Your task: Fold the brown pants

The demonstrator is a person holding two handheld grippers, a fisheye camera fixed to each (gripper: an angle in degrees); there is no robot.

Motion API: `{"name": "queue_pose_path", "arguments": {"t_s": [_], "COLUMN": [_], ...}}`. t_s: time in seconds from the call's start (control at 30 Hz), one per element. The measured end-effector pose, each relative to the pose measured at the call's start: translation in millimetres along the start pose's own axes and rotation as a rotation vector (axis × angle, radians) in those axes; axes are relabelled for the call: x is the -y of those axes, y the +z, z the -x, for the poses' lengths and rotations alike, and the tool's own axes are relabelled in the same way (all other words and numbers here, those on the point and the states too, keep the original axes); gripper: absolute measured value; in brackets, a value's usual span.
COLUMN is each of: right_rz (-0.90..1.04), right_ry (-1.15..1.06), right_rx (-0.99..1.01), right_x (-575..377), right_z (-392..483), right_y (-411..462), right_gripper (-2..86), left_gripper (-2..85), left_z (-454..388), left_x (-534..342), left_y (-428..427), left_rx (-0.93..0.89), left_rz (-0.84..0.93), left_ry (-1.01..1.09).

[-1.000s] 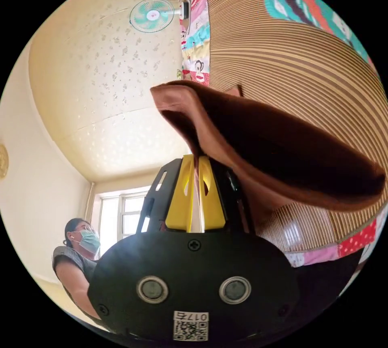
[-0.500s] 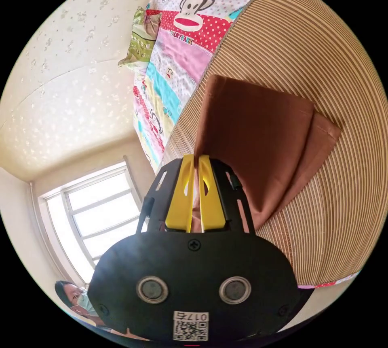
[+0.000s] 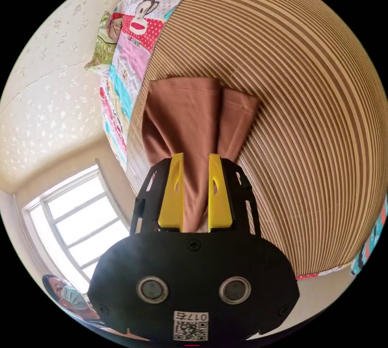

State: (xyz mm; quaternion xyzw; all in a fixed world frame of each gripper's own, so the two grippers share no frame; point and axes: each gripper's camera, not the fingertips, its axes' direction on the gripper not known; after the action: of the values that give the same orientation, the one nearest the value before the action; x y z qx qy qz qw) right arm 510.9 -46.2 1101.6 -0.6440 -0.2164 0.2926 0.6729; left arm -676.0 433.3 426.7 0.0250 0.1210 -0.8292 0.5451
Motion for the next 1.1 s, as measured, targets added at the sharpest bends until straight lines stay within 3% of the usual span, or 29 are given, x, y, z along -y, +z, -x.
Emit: {"name": "queue_pose_path", "arguments": {"t_s": [0.13, 0.33, 0.5, 0.83, 0.97, 1.1], "right_rz": [-0.068, -0.119, -0.125, 0.005, -0.081, -0.131], "right_ry": [0.077, 0.127, 0.082, 0.093, 0.026, 0.190], "right_rx": [-0.008, -0.078, -0.253, -0.001, -0.015, -0.019], "right_x": [-11, -5, 0, 40, 4, -55], "right_z": [-16, 9, 40, 30, 20, -43], "right_y": [11, 13, 11, 16, -9, -31], "right_gripper": [9.9, 9.7, 10.7, 3.8, 2.5, 2.4], "left_gripper": [1.5, 12.1, 12.3, 12.8, 12.6, 12.6], "left_z": [4, -28, -20, -18, -31, -31], "left_x": [-31, -60, -79, -71, -62, -61], "left_y": [-14, -20, 15, 64, 74, 74], "left_rx": [0.018, 0.048, 0.052, -0.011, 0.041, 0.018], "left_rz": [-0.074, -0.133, -0.007, 0.111, 0.149, 0.181], "left_ry": [-0.128, -0.129, -0.153, -0.197, -0.167, -0.185]}}
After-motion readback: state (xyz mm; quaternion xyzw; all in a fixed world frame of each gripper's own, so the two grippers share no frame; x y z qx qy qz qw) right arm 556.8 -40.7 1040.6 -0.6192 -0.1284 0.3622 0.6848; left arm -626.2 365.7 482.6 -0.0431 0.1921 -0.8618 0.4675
